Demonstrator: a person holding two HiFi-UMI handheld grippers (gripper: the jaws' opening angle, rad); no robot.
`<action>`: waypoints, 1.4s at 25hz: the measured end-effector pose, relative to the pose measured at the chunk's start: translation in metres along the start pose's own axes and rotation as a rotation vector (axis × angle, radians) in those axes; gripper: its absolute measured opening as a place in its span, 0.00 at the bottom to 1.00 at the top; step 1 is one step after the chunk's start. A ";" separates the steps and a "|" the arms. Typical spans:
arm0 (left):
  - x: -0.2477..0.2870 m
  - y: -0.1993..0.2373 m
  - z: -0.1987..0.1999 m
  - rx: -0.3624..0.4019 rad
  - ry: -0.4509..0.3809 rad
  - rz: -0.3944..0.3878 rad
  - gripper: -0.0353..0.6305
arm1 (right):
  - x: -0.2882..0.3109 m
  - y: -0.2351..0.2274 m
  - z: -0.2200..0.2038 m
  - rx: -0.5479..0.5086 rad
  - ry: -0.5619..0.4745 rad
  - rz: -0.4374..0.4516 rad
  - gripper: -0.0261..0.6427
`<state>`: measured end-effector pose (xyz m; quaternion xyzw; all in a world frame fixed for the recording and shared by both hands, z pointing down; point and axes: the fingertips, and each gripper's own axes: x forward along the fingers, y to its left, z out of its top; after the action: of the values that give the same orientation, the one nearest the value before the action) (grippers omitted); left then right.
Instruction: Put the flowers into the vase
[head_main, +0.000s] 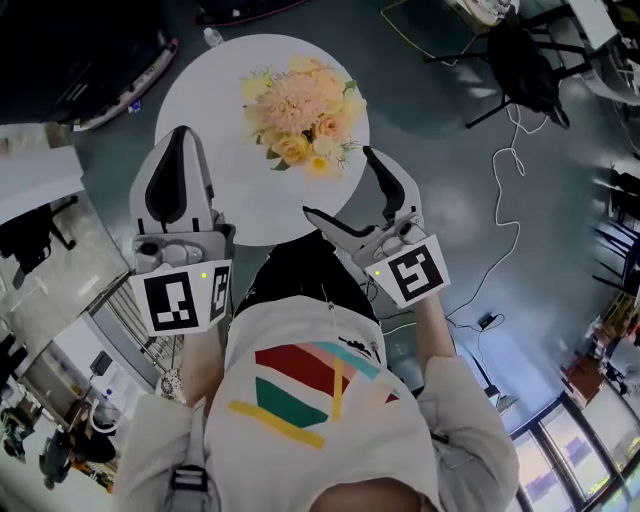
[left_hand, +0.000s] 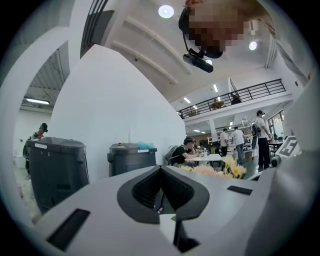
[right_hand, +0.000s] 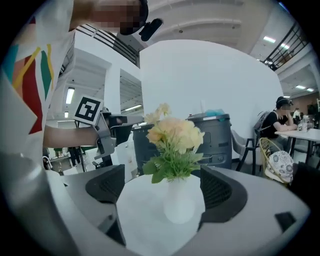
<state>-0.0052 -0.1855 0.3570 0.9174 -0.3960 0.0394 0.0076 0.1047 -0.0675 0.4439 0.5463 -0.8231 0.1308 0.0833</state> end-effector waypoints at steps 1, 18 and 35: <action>0.000 0.002 0.011 0.003 -0.024 0.003 0.06 | -0.005 -0.001 0.010 -0.010 -0.010 -0.014 0.75; 0.001 0.024 0.140 0.024 -0.280 0.086 0.06 | -0.084 -0.037 0.243 -0.203 -0.569 -0.338 0.74; -0.001 -0.007 0.151 0.037 -0.274 0.011 0.06 | -0.063 -0.042 0.252 -0.086 -0.611 -0.383 0.06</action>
<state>0.0092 -0.1866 0.2068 0.9119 -0.3977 -0.0792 -0.0636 0.1692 -0.1050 0.1914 0.7006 -0.6974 -0.0913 -0.1207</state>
